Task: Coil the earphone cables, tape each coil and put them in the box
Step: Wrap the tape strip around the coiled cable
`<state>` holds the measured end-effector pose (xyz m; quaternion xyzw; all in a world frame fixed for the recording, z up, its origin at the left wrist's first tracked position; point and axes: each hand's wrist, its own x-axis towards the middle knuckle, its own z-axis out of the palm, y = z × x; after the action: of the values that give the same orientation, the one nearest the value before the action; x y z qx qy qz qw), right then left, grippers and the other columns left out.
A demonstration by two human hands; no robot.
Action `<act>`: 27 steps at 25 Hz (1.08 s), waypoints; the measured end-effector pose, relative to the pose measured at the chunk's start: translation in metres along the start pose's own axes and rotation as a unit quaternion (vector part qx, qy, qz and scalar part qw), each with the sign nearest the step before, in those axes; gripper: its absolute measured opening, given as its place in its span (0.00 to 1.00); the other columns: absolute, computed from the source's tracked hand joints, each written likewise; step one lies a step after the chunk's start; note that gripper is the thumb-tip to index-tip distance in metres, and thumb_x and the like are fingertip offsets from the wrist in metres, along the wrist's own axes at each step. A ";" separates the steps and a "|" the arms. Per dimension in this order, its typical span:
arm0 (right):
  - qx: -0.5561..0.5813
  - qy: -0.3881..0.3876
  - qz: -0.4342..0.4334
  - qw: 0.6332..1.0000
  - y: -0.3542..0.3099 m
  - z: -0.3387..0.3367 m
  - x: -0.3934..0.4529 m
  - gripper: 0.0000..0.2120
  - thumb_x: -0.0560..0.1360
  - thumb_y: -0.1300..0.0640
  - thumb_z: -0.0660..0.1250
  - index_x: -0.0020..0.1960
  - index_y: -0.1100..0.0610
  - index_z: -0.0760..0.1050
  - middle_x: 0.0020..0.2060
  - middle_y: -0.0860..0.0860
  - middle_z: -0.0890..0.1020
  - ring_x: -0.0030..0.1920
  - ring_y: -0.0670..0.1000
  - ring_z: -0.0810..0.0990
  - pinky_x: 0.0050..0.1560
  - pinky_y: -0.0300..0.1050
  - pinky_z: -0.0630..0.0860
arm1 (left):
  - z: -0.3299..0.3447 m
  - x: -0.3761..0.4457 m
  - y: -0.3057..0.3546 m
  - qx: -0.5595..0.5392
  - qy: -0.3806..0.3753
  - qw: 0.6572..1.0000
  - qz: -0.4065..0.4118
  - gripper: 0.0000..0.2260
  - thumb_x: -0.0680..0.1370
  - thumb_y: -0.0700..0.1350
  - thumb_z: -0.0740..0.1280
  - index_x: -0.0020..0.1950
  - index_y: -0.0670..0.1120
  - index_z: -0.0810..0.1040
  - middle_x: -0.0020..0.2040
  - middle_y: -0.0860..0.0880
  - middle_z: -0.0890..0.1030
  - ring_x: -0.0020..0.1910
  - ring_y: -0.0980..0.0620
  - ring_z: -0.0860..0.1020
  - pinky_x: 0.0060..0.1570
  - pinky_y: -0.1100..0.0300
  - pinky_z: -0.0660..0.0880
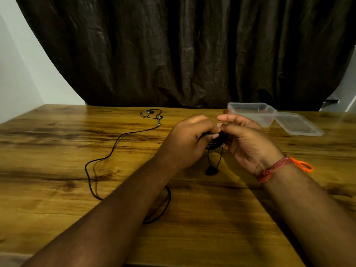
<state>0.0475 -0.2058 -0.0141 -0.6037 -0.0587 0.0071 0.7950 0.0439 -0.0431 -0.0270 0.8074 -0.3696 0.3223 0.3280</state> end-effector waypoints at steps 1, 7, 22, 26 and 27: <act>0.000 0.004 -0.015 1.000 0.000 -0.001 0.000 0.10 0.75 0.68 0.65 0.52 0.56 0.77 0.37 0.51 0.83 0.37 0.48 0.81 0.40 0.42 0.74 | 0.000 0.000 0.000 0.008 0.002 1.000 -0.005 0.03 0.77 0.39 0.69 0.47 0.40 0.80 0.43 0.46 0.80 0.44 0.50 0.78 0.41 0.51 0.75; 0.003 0.003 -0.084 0.996 0.000 -0.003 0.002 0.13 0.73 0.73 0.66 0.52 0.58 0.76 0.36 0.50 0.82 0.40 0.47 0.82 0.43 0.41 0.80 | 0.002 0.000 -0.001 0.009 0.007 1.000 -0.016 0.04 0.78 0.40 0.69 0.47 0.40 0.80 0.41 0.46 0.80 0.42 0.50 0.78 0.40 0.52 0.74; -0.504 -0.010 -0.395 0.768 0.006 0.001 -0.006 0.16 0.71 0.63 0.72 0.54 0.48 0.73 0.45 0.43 0.80 0.49 0.43 0.78 0.47 0.41 0.77 | 0.014 0.001 -0.002 -0.354 0.088 0.837 -0.409 0.04 0.79 0.38 0.67 0.51 0.39 0.79 0.37 0.47 0.83 0.35 0.55 0.82 0.46 0.55 0.81; -0.577 -0.062 -0.426 0.694 0.004 0.000 -0.005 0.13 0.74 0.61 0.68 0.58 0.54 0.74 0.51 0.49 0.80 0.53 0.52 0.77 0.51 0.52 0.76 | 0.010 0.005 -0.003 -0.459 0.127 0.755 -0.450 0.08 0.80 0.35 0.65 0.57 0.34 0.77 0.39 0.44 0.80 0.33 0.57 0.79 0.38 0.63 0.80; -0.596 -0.069 -0.432 0.674 0.003 0.000 -0.006 0.13 0.75 0.60 0.67 0.59 0.54 0.74 0.52 0.49 0.81 0.53 0.52 0.77 0.52 0.53 0.75 | 0.008 0.006 -0.003 -0.474 0.133 0.743 -0.454 0.08 0.79 0.35 0.64 0.57 0.35 0.77 0.40 0.44 0.79 0.33 0.57 0.78 0.37 0.63 0.80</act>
<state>0.0418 -0.2051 -0.0175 -0.8546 -0.3590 -0.3319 0.1749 0.0518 -0.0505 -0.0279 0.5693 -0.0167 0.0227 0.8216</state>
